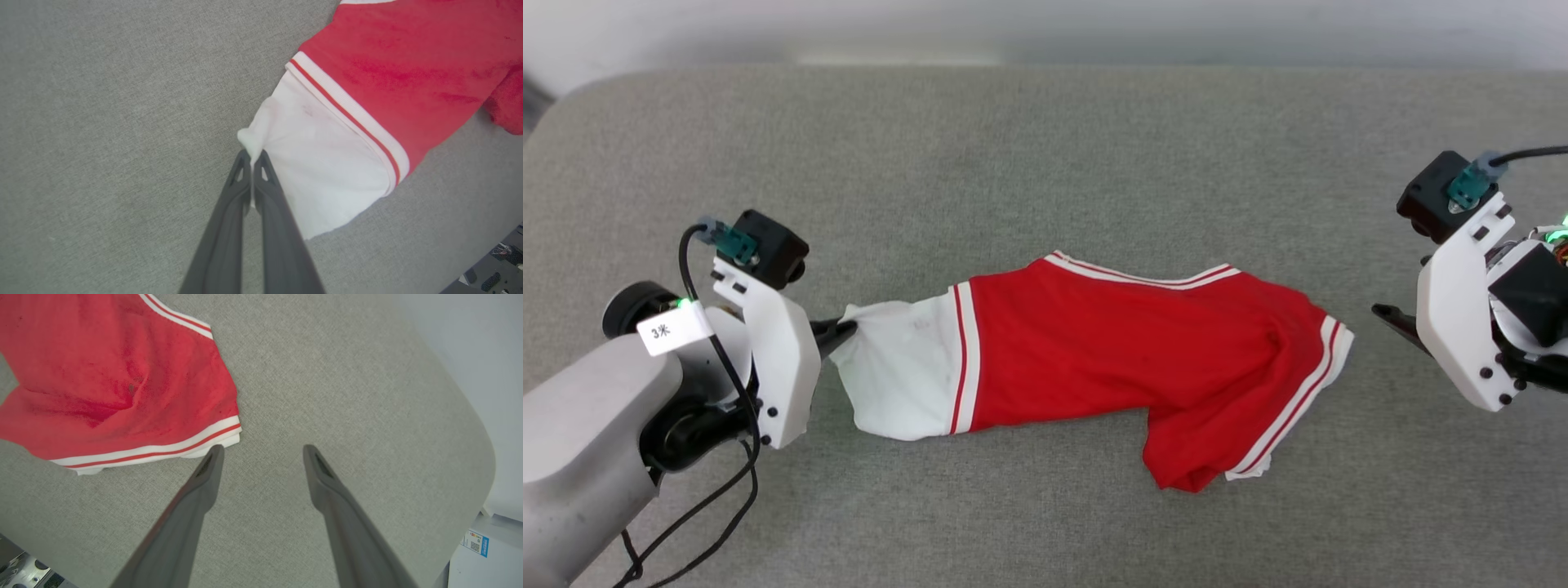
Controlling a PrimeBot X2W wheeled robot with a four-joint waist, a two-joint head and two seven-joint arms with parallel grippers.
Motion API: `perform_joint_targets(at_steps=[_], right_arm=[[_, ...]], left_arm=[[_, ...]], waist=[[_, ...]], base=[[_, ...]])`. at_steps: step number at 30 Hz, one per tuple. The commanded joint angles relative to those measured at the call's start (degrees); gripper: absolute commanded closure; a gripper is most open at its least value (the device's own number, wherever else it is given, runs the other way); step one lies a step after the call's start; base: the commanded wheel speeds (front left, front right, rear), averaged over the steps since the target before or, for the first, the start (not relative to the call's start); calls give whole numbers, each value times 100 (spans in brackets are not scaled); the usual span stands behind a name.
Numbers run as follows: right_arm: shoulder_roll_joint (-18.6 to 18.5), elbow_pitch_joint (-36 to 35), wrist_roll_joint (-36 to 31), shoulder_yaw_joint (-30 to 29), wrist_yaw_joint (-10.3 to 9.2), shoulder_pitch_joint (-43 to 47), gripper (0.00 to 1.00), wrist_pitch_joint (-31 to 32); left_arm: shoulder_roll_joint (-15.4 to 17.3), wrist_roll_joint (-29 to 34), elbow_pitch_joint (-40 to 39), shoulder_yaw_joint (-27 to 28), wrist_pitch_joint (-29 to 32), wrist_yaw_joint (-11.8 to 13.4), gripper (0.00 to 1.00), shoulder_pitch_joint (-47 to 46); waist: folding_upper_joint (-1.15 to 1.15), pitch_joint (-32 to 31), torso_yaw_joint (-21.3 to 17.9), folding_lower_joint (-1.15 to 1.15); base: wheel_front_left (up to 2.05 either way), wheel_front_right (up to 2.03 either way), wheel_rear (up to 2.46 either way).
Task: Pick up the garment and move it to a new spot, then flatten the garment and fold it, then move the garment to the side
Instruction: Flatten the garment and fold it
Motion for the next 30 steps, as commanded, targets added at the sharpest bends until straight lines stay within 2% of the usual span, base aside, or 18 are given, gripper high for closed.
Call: perform_joint_targets(at_steps=[1, 6, 13, 17, 21, 22, 30], right_arm=[[-55, 83, 151, 73, -4, -166, 0, 196], [71, 448, 406, 367, -4, -506, 0, 600], [376, 1033, 678, 648, -4, -546, 0, 531], [363, 1159, 816, 1231, 4, -327, 0, 675], [345, 1243, 914, 1458, 7, -297, 0, 575], [356, 1251, 949, 1502, 7, -304, 100, 492], [375, 1399, 1057, 1362, -6, -768, 100, -588]], left_arm=[[-23, 28, -34, 24, -23, 20, 100, -93], [-89, 133, -97, 77, -86, 5, 100, -276], [-174, 235, -153, 103, -155, -56, 100, -469], [-157, 277, -149, 101, -163, -72, 100, -517], [-143, 281, -149, 99, -167, -82, 100, -538], [-139, 280, -150, 98, -167, -87, 100, -538], [-117, 233, -121, 121, -279, -106, 100, -430]], waist=[[0, 194, 90, 0], [0, 524, 195, 0], [0, 888, 325, 0], [0, 953, 339, 0], [0, 944, 334, 0], [0, 924, 325, 0], [0, 500, 234, 0]], base=[[0, 0, 0], [0, 0, 0], [0, 0, 0], [0, 0, 0], [0, 0, 0], [0, 0, 0], [0, 0, 0]])
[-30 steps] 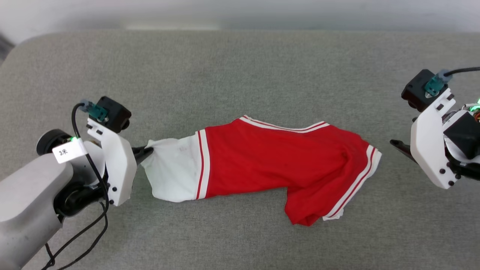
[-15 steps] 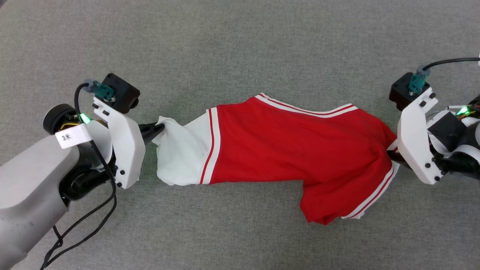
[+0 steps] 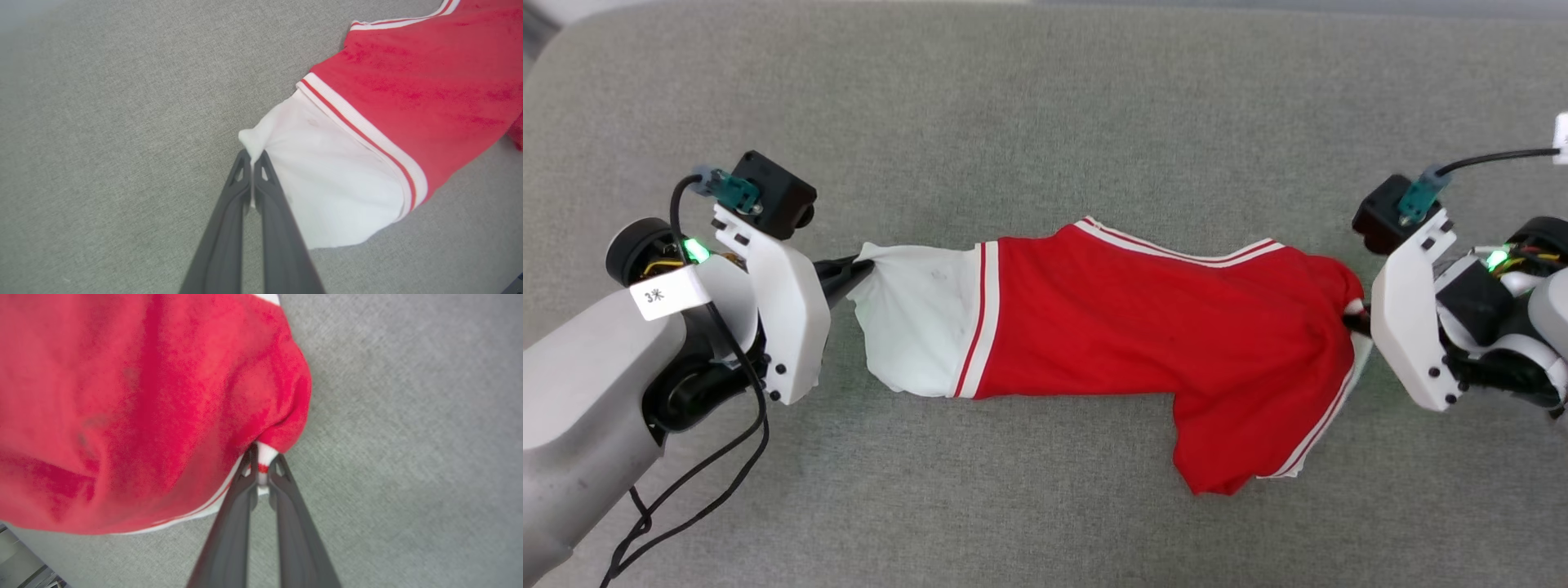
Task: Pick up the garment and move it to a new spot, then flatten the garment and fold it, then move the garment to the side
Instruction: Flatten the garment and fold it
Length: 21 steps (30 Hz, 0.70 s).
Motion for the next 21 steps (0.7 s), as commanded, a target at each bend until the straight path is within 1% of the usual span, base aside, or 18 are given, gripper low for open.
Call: perform_joint_targets(at_steps=[1, 8, 11, 13, 17, 21], right_arm=[[6, -3, 36, -36, -8, -116, 100, -119], [-276, -272, 321, -305, -6, -275, 100, -1111], [-516, -470, 277, -388, -6, -315, 100, -1489], [-672, -610, 226, -436, -6, -370, 100, -1698], [-885, -773, 173, -604, -6, -451, 100, -2007], [-905, -815, 18, -812, -6, -619, 100, -2229]], left_arm=[[16, -1, -11, 26, -54, -32, 100, 52], [189, 190, -278, 194, -485, 53, 100, -14], [276, 263, -562, 300, -683, 132, 100, -48], [376, 345, -752, 371, -787, 204, 100, -106], [427, 403, -1038, 569, -949, 333, 100, -280], [353, 484, -1153, 697, -1030, 434, 100, -489]], waist=[[0, -152, -31, -1], [0, -624, -94, -1], [0, -783, -107, -1], [0, -860, -117, -1], [0, -968, -145, -1], [0, -976, -210, -1]], base=[[0, 0, 0], [0, 0, 0], [0, 0, 0], [0, 0, 0], [0, 0, 0], [0, 0, 0]])
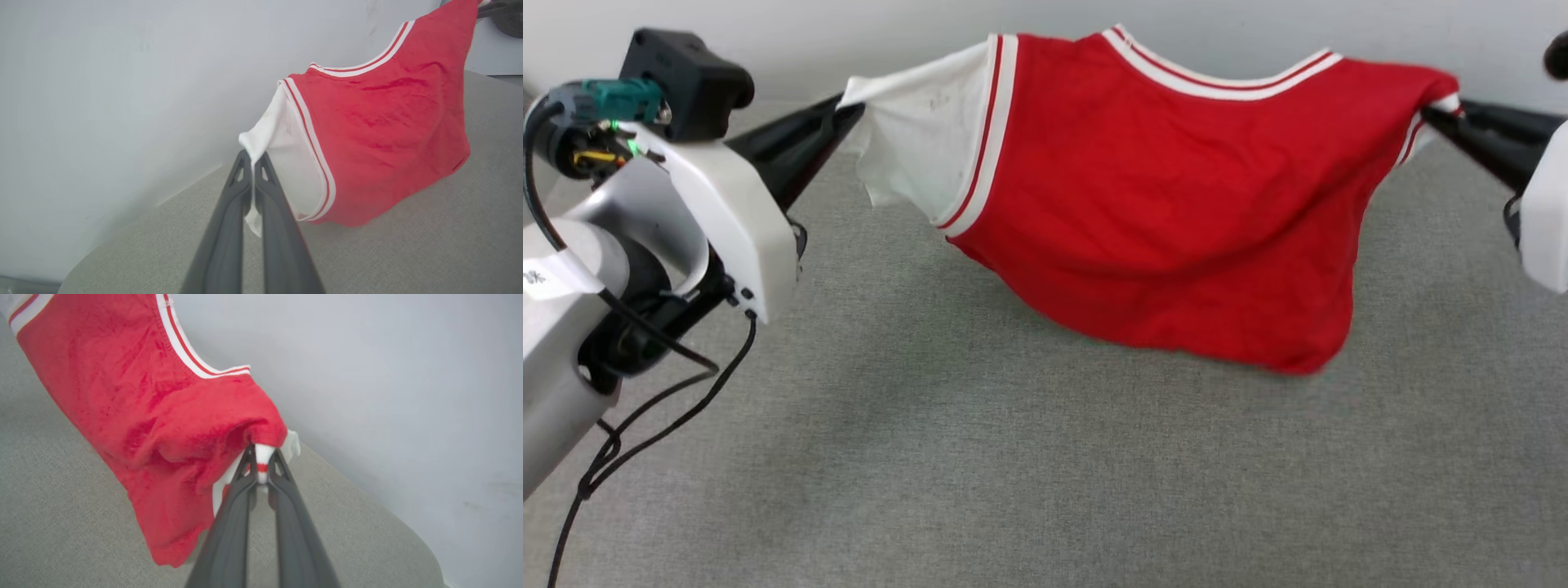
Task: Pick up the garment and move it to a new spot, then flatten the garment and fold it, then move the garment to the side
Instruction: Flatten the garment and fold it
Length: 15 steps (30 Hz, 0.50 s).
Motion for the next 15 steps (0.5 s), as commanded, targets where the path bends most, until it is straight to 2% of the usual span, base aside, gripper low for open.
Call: perform_joint_targets(at_steps=[1, 8, 15], right_arm=[[28, 11, -59, -79, -4, -140, 100, -68], [318, 260, -521, -495, -4, -841, 100, -68], [867, 845, -1170, -809, -4, -2191, 100, 87]], left_arm=[[-65, 25, -16, 37, -50, 41, 100, -91], [-334, 202, 272, 328, -131, -5, 100, -863], [-724, 572, 964, 668, -328, -165, 100, -2138]], waist=[[0, 27, -24, 0], [0, 483, -143, 0], [0, 1227, -214, 0]], base=[[0, 0, 0], [0, 0, 0], [0, 0, 0]])
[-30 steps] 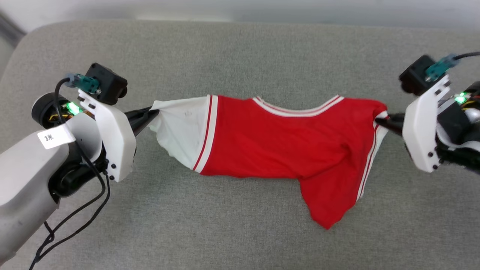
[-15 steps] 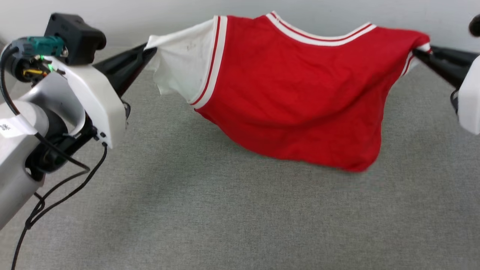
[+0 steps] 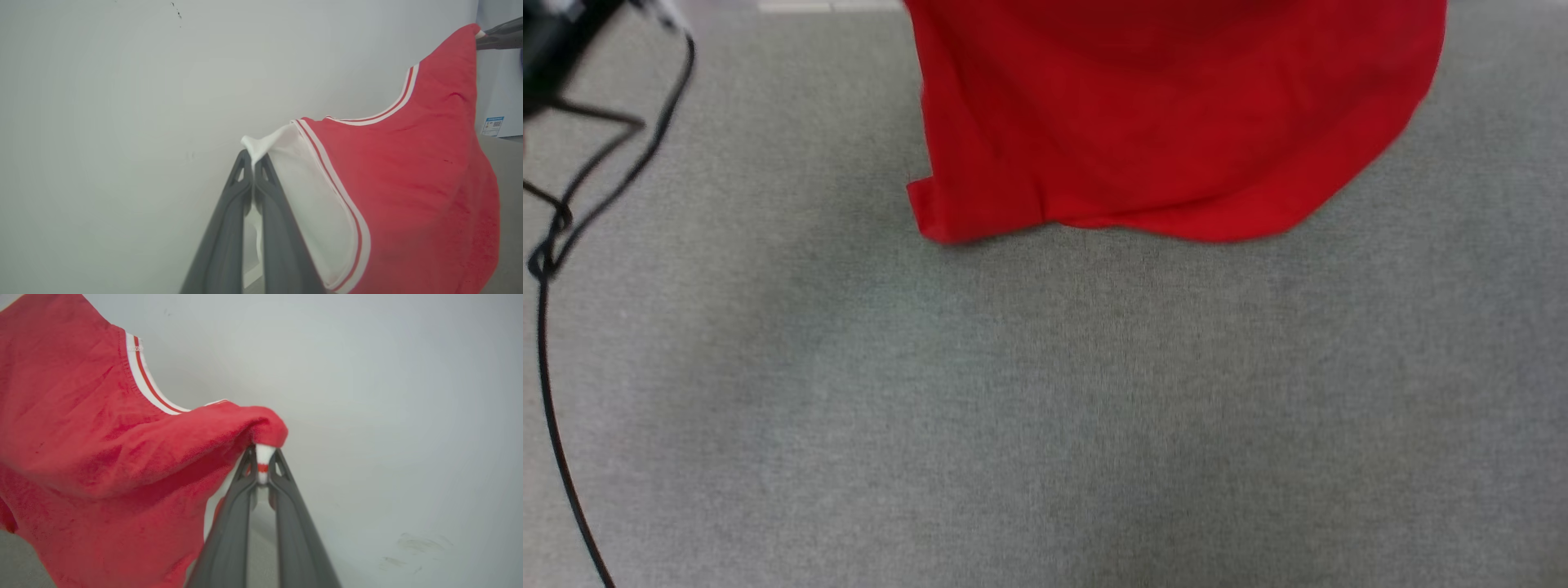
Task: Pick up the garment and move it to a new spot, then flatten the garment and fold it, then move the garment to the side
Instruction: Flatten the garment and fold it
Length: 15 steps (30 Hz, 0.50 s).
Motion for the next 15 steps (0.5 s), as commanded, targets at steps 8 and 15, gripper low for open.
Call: perform_joint_targets(at_steps=[8, 15], right_arm=[[712, 815, -861, -95, -4, -1774, 100, -187], [1166, 1666, -1382, -58, -5, -2963, 100, -575]], left_arm=[[-355, 438, 901, 291, -320, -236, 100, -1516], [-539, 488, 1619, 477, -556, -393, 100, -2471]], waist=[[0, 851, -65, 0], [0, 1035, 23, 0]], base=[[0, 0, 0], [0, 0, 0]])
